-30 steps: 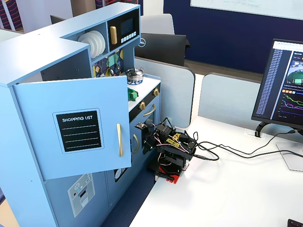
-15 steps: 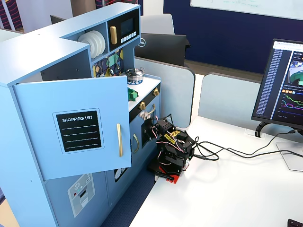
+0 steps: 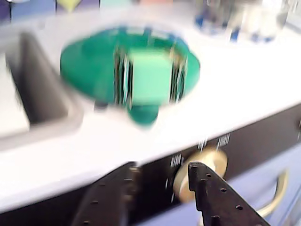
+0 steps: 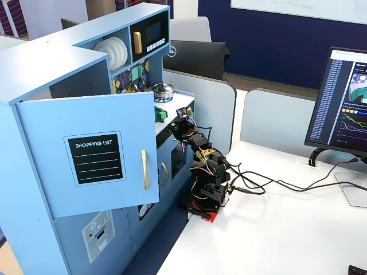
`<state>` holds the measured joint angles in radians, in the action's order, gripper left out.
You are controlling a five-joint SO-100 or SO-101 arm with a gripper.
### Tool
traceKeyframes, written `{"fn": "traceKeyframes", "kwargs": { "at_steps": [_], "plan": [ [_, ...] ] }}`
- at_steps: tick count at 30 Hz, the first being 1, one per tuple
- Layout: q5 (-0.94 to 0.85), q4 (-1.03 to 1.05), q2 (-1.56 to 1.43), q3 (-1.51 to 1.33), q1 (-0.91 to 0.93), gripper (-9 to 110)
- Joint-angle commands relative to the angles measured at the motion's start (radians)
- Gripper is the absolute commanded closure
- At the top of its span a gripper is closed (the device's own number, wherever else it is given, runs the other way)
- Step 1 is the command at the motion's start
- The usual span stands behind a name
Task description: Pick up the lid from the counter and put it on the green recipient
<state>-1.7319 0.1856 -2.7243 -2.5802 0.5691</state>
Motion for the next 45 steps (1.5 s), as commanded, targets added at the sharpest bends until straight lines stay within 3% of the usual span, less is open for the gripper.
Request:
{"fn": "traceKeyframes", "kwargs": {
  "at_steps": [1, 4, 9, 45],
  "plan": [
    [0.017, -0.124, 0.049, 0.091, 0.025, 78],
    [0.04, -0.195, 0.077, 0.092, 0.035, 66],
    [0.044, -0.233, 0.126, 0.12, 0.054, 58],
    [0.077, -0.364, 0.796, 0.581, -0.009, 65]
  ]
}}
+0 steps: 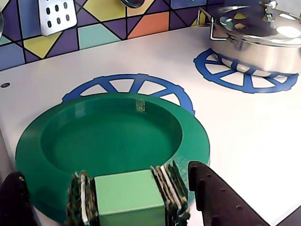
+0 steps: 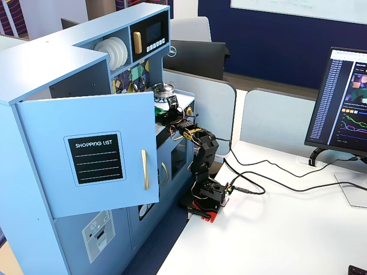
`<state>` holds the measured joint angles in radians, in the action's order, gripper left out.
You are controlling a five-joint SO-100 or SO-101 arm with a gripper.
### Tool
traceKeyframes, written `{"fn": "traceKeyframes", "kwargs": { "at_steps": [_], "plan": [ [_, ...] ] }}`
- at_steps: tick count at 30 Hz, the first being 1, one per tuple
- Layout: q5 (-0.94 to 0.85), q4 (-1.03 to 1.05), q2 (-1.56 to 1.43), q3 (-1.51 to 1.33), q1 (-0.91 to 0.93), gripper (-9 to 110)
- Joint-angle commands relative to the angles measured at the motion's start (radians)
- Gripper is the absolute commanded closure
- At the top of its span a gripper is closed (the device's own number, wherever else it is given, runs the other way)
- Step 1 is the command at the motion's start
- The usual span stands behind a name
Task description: Pick up the lid from the counter and put it on the green recipient
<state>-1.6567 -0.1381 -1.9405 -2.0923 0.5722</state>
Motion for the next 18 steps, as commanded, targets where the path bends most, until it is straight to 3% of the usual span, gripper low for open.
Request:
{"fn": "traceKeyframes", "kwargs": {
  "at_steps": [1, 4, 8, 18],
  "plan": [
    [-0.003, -0.04, 0.021, 0.1, -0.012, 65],
    [0.0, -0.046, 0.041, 0.112, -0.018, 70],
    [-0.083, -0.035, 0.046, 0.091, -0.038, 101],
    [-0.009, -0.121, 0.0, 0.11, -0.06, 101]
  ]
}}
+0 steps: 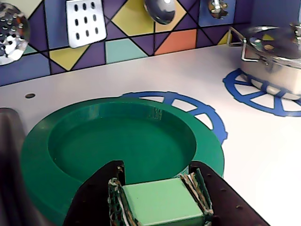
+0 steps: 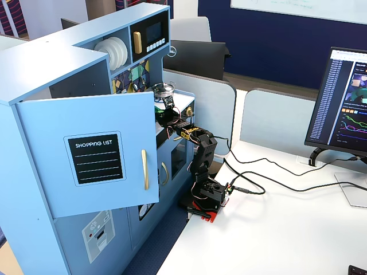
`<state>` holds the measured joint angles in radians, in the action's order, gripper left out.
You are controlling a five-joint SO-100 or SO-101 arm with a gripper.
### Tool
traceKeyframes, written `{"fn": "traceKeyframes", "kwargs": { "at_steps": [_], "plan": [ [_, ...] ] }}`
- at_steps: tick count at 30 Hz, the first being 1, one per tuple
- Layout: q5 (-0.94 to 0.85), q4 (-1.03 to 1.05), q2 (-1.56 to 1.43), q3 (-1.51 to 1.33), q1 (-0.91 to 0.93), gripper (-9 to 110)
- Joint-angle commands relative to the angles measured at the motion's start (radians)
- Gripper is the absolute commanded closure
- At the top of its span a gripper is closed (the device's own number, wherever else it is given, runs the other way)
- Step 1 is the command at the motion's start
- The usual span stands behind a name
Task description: Pick up the lid from the counter and put it on the green recipient
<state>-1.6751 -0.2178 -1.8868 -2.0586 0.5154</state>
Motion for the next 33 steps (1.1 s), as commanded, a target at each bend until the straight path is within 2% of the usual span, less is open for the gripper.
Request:
{"fn": "traceKeyframes", "kwargs": {
  "at_steps": [1, 11, 20, 33],
  "plan": [
    [0.008, -0.032, -0.061, 0.097, -0.003, 101],
    [0.046, 0.127, -0.17, 0.345, -0.026, 101],
    [0.112, 0.249, -0.219, 0.522, -0.173, 101],
    [0.032, 0.374, -0.273, 0.5, -0.403, 102]
  ]
}}
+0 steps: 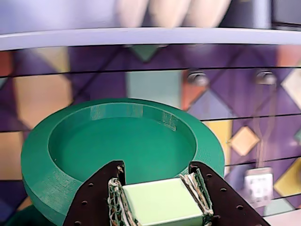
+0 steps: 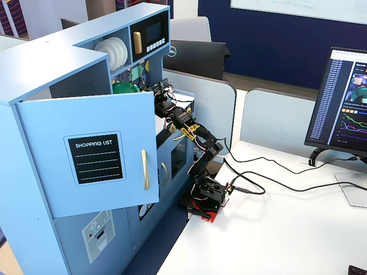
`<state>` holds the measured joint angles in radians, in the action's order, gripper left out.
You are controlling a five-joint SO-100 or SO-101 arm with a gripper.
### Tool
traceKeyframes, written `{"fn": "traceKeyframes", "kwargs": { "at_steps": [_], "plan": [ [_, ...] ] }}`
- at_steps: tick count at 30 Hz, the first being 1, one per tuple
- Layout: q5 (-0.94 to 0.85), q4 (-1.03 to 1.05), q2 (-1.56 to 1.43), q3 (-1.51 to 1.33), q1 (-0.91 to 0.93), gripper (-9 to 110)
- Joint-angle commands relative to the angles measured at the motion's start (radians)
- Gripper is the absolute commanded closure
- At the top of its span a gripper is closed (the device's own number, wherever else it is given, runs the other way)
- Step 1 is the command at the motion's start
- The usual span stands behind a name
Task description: Pick up the lid from the counter and put it on the green recipient
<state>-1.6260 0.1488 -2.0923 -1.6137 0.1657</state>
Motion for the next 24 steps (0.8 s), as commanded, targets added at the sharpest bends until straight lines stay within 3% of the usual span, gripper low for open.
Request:
{"fn": "traceKeyframes", "kwargs": {
  "at_steps": [1, 24],
  "plan": [
    [-0.023, 0.015, -0.071, 0.052, -0.063, 102],
    [-0.071, 0.101, -0.084, -0.051, -0.107, 102]
  ]
}}
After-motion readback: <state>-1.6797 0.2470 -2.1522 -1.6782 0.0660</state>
